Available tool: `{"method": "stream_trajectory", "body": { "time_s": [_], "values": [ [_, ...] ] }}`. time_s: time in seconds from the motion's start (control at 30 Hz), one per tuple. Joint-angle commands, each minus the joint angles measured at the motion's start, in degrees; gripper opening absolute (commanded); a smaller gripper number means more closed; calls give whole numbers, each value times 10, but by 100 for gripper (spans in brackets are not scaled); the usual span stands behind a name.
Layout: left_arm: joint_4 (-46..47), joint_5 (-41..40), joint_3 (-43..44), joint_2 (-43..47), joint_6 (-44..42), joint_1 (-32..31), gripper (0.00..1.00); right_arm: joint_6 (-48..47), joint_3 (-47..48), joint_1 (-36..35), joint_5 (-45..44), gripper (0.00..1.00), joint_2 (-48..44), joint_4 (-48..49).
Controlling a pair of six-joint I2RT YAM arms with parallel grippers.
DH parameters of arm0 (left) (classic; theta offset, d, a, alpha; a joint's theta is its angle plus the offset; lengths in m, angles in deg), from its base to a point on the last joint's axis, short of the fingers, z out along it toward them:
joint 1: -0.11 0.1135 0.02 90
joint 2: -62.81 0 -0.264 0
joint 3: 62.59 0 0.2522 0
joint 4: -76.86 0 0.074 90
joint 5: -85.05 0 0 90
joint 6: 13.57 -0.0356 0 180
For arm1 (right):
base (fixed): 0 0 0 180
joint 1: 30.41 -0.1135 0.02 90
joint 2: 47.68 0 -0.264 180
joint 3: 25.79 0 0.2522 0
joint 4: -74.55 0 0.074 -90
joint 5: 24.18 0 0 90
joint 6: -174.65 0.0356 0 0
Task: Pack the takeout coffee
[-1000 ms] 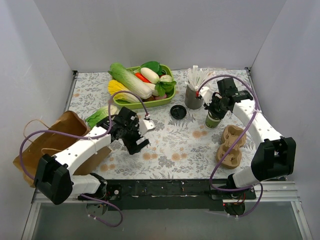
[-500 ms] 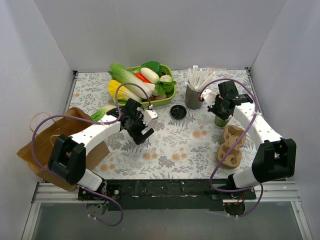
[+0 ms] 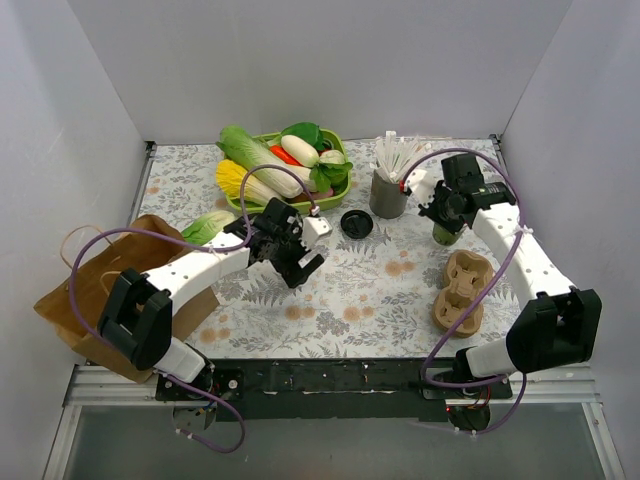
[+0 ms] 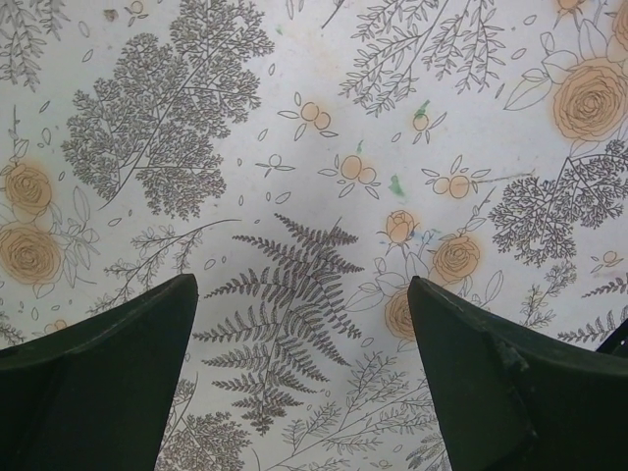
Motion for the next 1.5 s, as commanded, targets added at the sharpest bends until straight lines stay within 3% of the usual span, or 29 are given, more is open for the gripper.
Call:
{"method": "stream_trajectory", "body": {
  "time_s": [0.0, 0.03, 0.07, 0.1, 0.13, 0.2, 0.27, 0.37, 0.4, 0.43, 0.5, 0.57, 0.67, 0.73, 0.77, 0.8, 0.83, 0.9, 0.97, 1.03, 1.07, 1.13, 1.2, 1.3, 1.47],
  "values": [
    [-31, 22, 15, -2, -36, -19, 89, 16, 20, 36, 39, 1, 5, -27],
    [-37, 23, 12, 1, -51, -21, 89, 29, 36, 49, 68, 1, 19, -52],
    [-39, 23, 3, 6, -56, -21, 89, 22, 34, 46, 43, 1, 18, -41],
    [-39, 28, -1, 22, -62, -21, 89, 4, -3, 30, -53, 1, 11, -23],
    [-38, 37, -9, 31, -72, -21, 89, -7, -7, 18, -64, 1, -2, 25],
    [-31, 59, -17, 41, -70, -22, 89, 48, 83, 88, 47, 1, 19, -42],
    [-32, 71, -14, 38, -58, -23, 90, 16, 100, 70, -1, 1, 65, -96],
    [-35, 86, -4, 27, -49, -25, 90, 52, 164, 136, 131, 1, 85, -133],
    [-32, 97, -2, 25, -48, -25, 90, 29, 157, 112, 60, 1, 86, -122],
    [-30, 101, 0, 23, -45, -26, 90, 18, 136, 102, 42, 1, 73, -106],
    [-18, 107, 5, 19, -31, -27, 90, 59, 180, 146, 139, 1, 81, -138],
    [-14, 113, 11, 15, -20, -26, 90, 28, 165, 102, 81, 1, 87, -138],
    [11, 115, 15, 16, 20, -26, 90, 60, 184, 115, 155, 1, 82, -125],
    [45, 122, 22, 19, 85, -26, 91, 23, 144, 40, 39, 1, 76, -111],
    [62, 129, 28, 22, 112, -27, 92, 43, 135, 39, 45, 1, 72, -98],
    [99, 135, 30, 25, 131, -26, 93, 65, 161, 100, 171, 1, 72, -111],
    [114, 140, 35, 22, 160, -26, 93, 86, 165, 100, 146, 1, 90, -112],
    [155, 137, 51, 13, 181, -26, 94, 13, 102, 18, 0, 1, 83, -97],
    [188, 141, 58, -3, 211, -26, 94, 82, 140, 69, 146, 1, 70, -89],
    [263, 152, 60, -16, 254, -26, 94, 71, 153, 59, 85, 1, 101, -101],
    [294, 156, 58, -20, 319, -26, 95, 52, 145, 41, 53, 1, 99, -94],
    [400, 152, 44, -34, 393, -27, 96, 67, 143, 60, 155, 1, 81, -87],
    [489, 163, 42, -71, 501, -26, 97, 82, 143, 57, 166, 1, 82, -98],
    [547, 155, 69, -143, 611, -26, 98, 84, 125, 55, 185, 1, 68, -90],
    [608, 163, 116, -223, 686, -39, 98, 82, 108, 51, 212, 1, 51, -90]
  ]
}}
